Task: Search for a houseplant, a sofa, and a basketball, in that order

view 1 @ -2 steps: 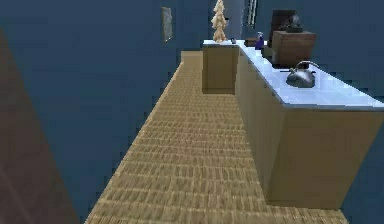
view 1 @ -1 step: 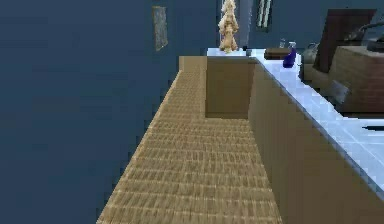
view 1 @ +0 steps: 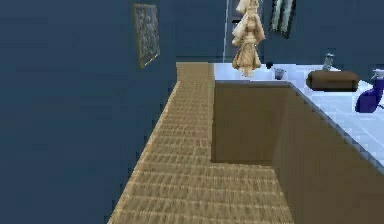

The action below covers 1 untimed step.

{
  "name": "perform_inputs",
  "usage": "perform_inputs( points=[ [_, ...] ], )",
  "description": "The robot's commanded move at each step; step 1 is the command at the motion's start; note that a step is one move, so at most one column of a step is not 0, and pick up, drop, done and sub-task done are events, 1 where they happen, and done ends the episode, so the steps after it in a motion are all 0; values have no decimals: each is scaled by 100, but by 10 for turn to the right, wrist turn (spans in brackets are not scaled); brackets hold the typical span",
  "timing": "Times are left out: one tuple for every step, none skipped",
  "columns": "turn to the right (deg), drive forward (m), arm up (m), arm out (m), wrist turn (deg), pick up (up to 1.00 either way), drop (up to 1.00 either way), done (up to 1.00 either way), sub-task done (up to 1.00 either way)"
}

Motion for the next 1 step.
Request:
perform_inputs(
  points=[
    [0,100,0,0,0,0,0,0,0]
  ],
)
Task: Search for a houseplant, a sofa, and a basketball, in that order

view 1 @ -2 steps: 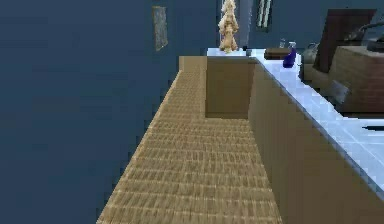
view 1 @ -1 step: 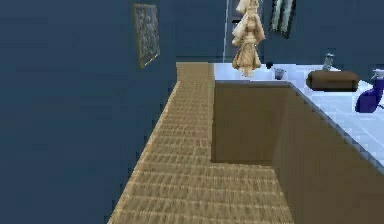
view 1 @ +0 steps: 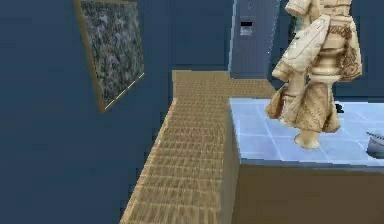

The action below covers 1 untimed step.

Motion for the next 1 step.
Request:
perform_inputs(
  points=[
    [0,100,0,0,0,0,0,0,0]
  ],
)
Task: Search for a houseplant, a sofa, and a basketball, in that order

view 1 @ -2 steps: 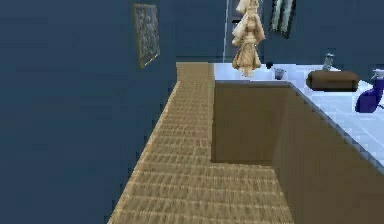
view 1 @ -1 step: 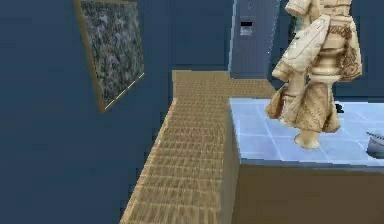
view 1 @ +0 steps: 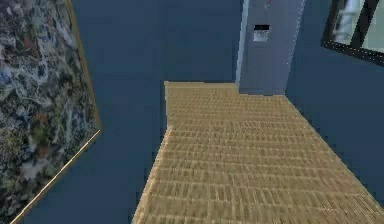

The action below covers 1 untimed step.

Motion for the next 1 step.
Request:
perform_inputs(
  points=[
    [0,100,0,0,0,0,0,0,0]
  ],
)
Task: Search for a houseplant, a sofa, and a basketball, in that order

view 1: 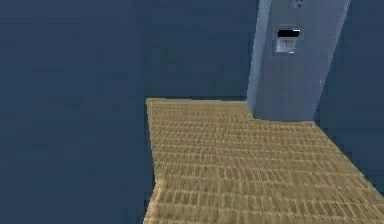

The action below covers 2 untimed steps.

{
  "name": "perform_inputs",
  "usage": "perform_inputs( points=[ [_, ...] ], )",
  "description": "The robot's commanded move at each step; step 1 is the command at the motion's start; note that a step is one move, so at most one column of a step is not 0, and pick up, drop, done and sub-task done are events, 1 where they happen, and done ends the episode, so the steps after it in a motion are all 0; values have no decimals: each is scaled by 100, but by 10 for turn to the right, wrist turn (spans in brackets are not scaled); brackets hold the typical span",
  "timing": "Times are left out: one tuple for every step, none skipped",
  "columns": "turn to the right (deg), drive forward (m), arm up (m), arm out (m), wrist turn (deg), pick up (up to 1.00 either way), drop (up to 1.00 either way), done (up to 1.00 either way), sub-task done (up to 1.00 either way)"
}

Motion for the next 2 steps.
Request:
perform_inputs(
  points=[
    [-30,0,0,0,0,0,0,0,0],
    [450,0,0,0,0,0,0,0,0]
  ],
)
